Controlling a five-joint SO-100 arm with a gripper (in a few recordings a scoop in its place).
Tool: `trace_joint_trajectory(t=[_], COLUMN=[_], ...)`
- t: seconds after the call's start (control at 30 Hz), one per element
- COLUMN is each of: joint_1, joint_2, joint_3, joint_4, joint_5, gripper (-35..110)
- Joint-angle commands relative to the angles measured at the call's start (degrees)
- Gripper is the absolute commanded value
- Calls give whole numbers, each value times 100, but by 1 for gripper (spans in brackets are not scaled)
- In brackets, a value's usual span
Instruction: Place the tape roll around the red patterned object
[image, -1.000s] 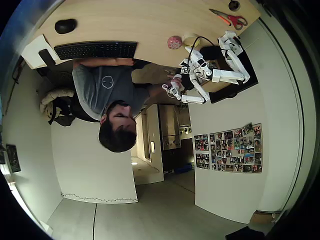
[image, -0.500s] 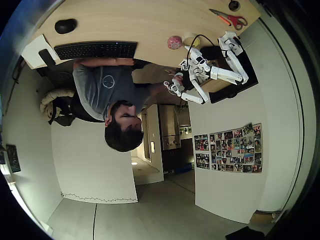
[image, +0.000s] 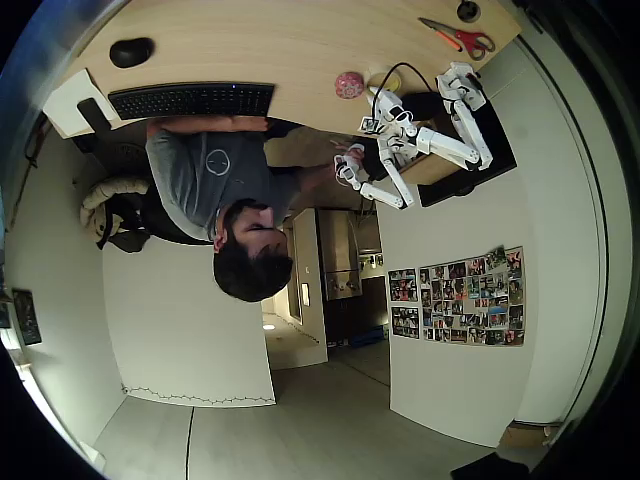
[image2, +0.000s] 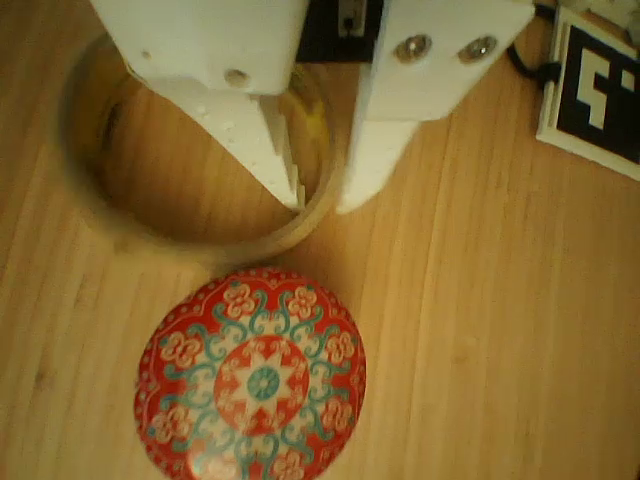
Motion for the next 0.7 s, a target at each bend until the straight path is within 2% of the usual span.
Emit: trace_joint_trajectory(t=[0.0,0.17,0.37,0.53,0.67], joint_1=[0,0,193,712,1266], joint_2=[105,501,2092,3621,4175], joint_3=[-18,-9,-53,-123,-237], joint_4=[88,624,2232,3533,3762], joint_5=[-9,176,88,-431,-1143], gripper=[0,0,0,0,0])
